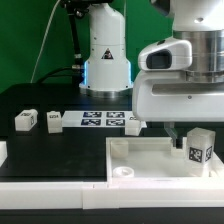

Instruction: Assemble one leg

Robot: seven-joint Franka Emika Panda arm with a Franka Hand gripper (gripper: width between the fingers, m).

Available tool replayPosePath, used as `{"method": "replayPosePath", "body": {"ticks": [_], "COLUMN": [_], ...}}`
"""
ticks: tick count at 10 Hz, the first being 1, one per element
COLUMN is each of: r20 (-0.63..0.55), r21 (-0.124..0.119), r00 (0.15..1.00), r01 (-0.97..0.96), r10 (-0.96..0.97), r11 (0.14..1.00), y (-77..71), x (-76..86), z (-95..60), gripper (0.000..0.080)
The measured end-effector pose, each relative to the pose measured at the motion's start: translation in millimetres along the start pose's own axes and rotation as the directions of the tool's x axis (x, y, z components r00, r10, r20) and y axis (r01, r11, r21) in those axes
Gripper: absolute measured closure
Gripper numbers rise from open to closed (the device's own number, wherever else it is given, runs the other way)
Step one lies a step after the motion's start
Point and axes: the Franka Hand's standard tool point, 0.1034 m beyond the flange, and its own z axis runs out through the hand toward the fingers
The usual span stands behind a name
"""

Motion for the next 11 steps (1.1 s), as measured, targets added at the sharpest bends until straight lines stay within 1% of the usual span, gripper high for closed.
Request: {"method": "replayPosePath", "body": {"ticks": [1, 2, 3, 5, 6, 7, 9, 10, 11], "r20": [-0.006, 0.002, 0.005, 0.022, 0.067, 0.112, 0.104, 0.103, 0.103], "r21": [0.000, 0.000, -0.006, -0.024, -0.040, -0.028, -0.031, -0.034, -0.034], "r00": [0.991, 0.976, 0.941, 0.863, 0.840, 0.880, 0.883, 0.899, 0.898], "r01": [0.134, 0.216, 0.338, 0.506, 0.542, 0.467, 0.464, 0.432, 0.433], "r10": [-0.134, -0.216, -0.338, -0.506, -0.539, -0.461, -0.459, -0.427, -0.428], "r11": [0.991, 0.976, 0.941, 0.862, 0.839, 0.884, 0.885, 0.901, 0.901], "y": [0.2, 0.5, 1.7, 4.4, 6.4, 8.3, 9.0, 9.1, 9.3], "x": [1.4, 0.0, -0.2, -1.7, -7.6, -13.2, -11.2, -11.3, -11.3], "z": [-0.7, -0.3, -0.2, 0.8, 2.6, 5.2, 5.4, 5.5, 5.6], "gripper": [0.0151, 0.0151, 0.0151, 0.0151, 0.0151, 0.0151, 0.0165, 0.0165, 0.0330]}}
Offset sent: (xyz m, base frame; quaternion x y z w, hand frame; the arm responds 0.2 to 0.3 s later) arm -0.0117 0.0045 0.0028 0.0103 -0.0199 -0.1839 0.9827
